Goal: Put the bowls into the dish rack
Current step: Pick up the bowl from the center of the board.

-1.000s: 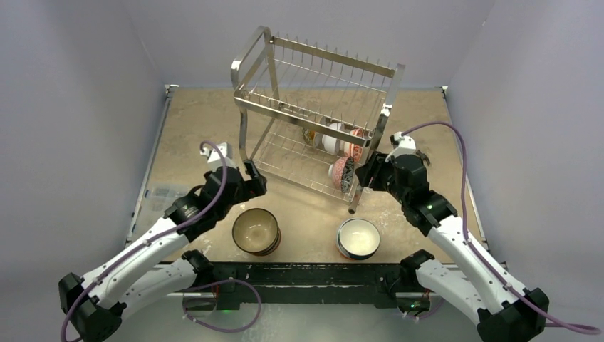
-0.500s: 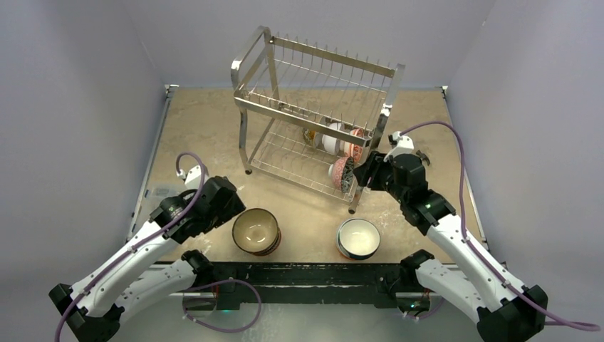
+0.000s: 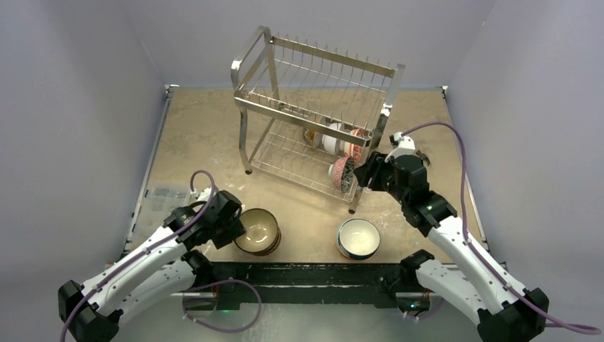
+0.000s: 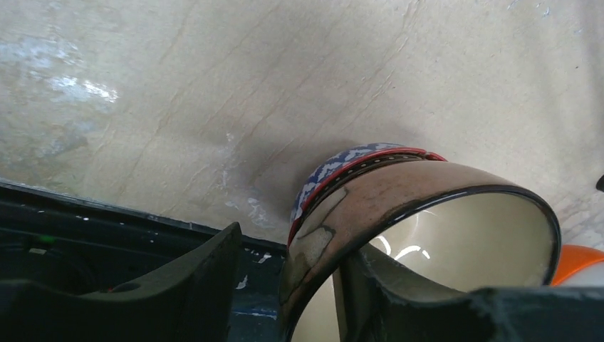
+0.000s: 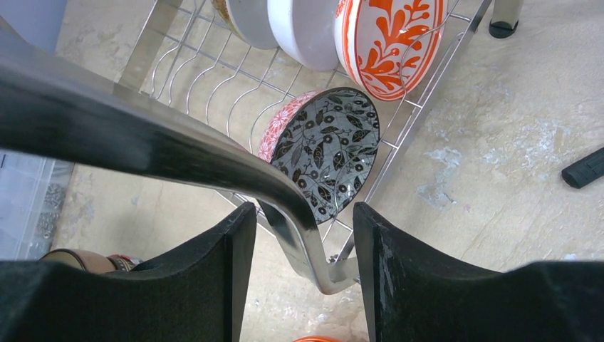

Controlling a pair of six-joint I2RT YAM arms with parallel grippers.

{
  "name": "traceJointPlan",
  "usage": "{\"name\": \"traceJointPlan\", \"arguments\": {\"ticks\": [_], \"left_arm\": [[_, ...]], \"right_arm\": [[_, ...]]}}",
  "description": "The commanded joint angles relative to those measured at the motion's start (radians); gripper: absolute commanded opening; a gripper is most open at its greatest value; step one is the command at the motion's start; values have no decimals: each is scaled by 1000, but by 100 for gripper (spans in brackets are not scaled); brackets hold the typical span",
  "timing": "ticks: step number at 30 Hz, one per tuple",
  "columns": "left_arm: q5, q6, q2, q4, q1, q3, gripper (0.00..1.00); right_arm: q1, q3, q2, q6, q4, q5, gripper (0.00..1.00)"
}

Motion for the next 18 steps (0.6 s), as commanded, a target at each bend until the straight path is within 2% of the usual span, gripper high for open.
{"name": "traceJointPlan", "arguments": {"ticks": [1,5,9,13,18], "left_arm": [[56,-24,10,91,3,-29,42],[71,-22,2,113,3,-25,17],[68,-6,7,94,4,4,0],[51,23,22,64,3,51,0],[21,73,35,36,3,112,0]], "right_arm": [[-5,5,-28,10,0,-5,55],[-5,11,-43,6,-9,-5,56],[-5,16,-56,8,-28,-15,58],[-5,24,-74,8,-51,-38,65],[-5,28,-104,7,-85,-72,80]]}}
